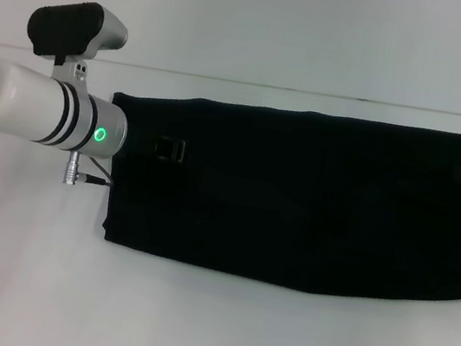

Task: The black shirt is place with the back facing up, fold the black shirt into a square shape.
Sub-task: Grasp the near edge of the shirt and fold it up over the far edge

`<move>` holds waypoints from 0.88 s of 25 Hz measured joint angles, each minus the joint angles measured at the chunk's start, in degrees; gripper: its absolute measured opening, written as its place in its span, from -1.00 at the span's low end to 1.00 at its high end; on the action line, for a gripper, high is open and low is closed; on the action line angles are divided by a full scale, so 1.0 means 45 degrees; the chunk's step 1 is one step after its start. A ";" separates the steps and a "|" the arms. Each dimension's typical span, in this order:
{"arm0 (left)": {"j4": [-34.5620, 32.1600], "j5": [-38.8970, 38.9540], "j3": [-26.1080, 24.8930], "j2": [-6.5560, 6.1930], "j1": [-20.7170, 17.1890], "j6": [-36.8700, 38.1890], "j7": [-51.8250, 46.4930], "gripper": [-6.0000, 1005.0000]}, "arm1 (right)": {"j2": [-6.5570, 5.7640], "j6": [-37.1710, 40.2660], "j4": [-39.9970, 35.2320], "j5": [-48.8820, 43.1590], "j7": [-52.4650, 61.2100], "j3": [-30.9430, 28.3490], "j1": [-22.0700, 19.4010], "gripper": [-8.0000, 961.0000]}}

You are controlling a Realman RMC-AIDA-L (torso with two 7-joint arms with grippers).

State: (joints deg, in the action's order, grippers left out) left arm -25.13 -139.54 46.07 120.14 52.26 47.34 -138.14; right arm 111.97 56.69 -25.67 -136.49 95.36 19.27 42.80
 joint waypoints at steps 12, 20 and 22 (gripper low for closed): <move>-0.0648 0.0290 -0.0164 0.0012 -0.0145 0.0409 0.0044 -0.97 | 0.0001 0.0002 -0.0099 0.0011 0.0079 0.0108 -0.0004 -0.88; -0.1951 0.1428 -0.0150 -0.0144 -0.0853 0.0976 0.0314 -0.97 | -0.0082 0.0432 -0.0206 0.0662 0.0406 0.0097 -0.0085 -0.88; -0.2055 0.1764 -0.0154 -0.0230 -0.0987 0.1112 0.0563 -0.97 | -0.0105 0.0480 -0.0312 0.0672 0.0689 0.0112 -0.0069 -0.88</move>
State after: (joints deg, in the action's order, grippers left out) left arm -34.38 -131.61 45.38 119.11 47.82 52.34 -135.61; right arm 111.49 58.86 -27.07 -133.46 98.46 19.78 42.49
